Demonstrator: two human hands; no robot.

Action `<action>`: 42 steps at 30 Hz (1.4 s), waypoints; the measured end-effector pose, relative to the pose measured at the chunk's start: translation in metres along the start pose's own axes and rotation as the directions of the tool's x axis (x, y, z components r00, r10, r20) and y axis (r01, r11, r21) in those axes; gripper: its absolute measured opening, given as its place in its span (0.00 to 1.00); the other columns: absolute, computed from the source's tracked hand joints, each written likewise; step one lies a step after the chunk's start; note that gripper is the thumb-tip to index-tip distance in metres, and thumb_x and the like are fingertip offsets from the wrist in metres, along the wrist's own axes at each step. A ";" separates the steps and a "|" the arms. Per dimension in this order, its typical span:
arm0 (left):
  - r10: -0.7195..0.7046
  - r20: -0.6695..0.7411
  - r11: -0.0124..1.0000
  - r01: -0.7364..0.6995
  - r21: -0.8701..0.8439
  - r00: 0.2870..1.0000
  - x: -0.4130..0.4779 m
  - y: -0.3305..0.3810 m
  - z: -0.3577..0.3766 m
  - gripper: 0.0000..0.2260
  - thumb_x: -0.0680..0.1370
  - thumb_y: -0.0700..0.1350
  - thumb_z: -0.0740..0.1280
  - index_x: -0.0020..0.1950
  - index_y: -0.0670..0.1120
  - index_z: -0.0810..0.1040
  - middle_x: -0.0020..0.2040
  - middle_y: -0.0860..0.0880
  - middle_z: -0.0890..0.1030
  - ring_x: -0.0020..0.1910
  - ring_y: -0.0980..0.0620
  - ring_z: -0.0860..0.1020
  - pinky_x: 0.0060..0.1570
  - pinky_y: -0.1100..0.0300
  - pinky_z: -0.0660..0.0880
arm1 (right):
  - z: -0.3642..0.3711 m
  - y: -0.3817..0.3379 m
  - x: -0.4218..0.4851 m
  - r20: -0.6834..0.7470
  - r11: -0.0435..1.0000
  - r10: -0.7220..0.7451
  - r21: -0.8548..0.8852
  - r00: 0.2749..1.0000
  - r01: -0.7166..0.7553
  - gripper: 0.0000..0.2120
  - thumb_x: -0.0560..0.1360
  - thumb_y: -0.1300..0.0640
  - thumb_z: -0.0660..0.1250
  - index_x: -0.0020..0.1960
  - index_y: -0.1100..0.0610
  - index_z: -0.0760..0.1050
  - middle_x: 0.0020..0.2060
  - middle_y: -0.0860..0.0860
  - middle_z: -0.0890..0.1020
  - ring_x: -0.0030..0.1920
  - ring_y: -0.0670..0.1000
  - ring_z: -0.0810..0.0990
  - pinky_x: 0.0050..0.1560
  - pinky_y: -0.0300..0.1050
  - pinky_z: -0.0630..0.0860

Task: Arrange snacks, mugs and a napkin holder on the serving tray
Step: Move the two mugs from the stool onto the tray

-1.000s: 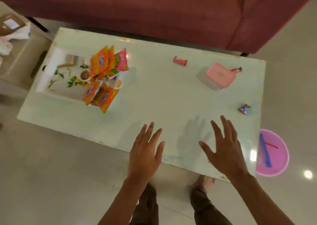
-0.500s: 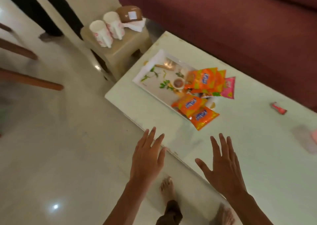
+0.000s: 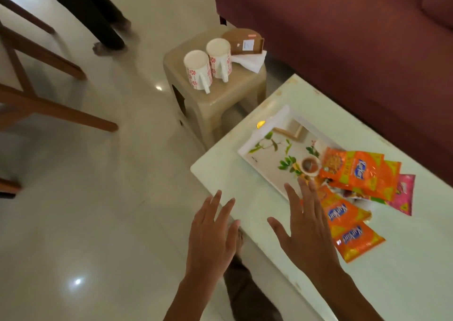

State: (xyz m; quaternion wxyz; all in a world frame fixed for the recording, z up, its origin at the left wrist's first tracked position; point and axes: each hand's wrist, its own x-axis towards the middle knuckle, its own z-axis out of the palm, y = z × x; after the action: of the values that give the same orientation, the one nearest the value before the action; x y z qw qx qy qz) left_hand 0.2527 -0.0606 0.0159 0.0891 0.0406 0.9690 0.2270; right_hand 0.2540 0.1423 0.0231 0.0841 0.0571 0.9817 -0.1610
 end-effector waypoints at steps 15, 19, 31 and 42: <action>-0.042 -0.097 0.982 0.023 -0.187 0.994 0.223 -0.064 -0.085 0.22 0.82 0.53 0.59 0.72 0.45 0.75 0.74 0.44 0.74 0.73 0.46 0.71 0.68 0.59 0.65 | 0.020 -0.069 0.177 0.054 0.972 0.112 0.204 0.992 -0.121 0.34 0.77 0.45 0.68 0.77 0.55 0.61 0.79 0.56 0.58 0.79 0.59 0.56 0.70 0.60 0.68; 0.008 -0.272 0.950 -0.092 -0.299 0.962 0.321 -0.072 -0.122 0.17 0.81 0.44 0.65 0.68 0.41 0.78 0.64 0.51 0.78 0.63 0.57 0.74 0.63 0.75 0.64 | 0.003 -0.102 0.255 0.021 0.924 0.131 0.359 0.991 -0.129 0.32 0.79 0.45 0.65 0.78 0.54 0.59 0.78 0.52 0.60 0.77 0.54 0.61 0.70 0.53 0.68; 0.211 0.382 0.975 -0.166 -0.147 0.900 0.542 -0.069 -0.135 0.19 0.83 0.53 0.62 0.73 0.48 0.74 0.64 0.45 0.82 0.64 0.46 0.79 0.63 0.54 0.73 | 0.016 -0.157 0.455 0.010 0.874 0.107 0.476 0.994 -0.099 0.43 0.73 0.52 0.75 0.79 0.60 0.54 0.74 0.57 0.67 0.73 0.56 0.67 0.73 0.52 0.65; 0.307 0.338 0.950 -0.267 -0.161 0.890 0.563 -0.073 -0.117 0.15 0.81 0.53 0.66 0.65 0.47 0.80 0.52 0.45 0.87 0.54 0.44 0.83 0.55 0.46 0.78 | 0.025 -0.155 0.472 -0.139 0.818 0.121 0.575 0.983 -0.019 0.42 0.67 0.51 0.80 0.73 0.60 0.62 0.66 0.56 0.75 0.64 0.55 0.75 0.61 0.49 0.77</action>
State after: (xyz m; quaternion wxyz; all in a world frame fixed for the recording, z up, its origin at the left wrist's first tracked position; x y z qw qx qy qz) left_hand -0.3241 -0.1094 -0.0007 0.2321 0.2191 0.9055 0.2795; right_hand -0.2256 0.0287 -0.0395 -0.0147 0.1292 0.8891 -0.4389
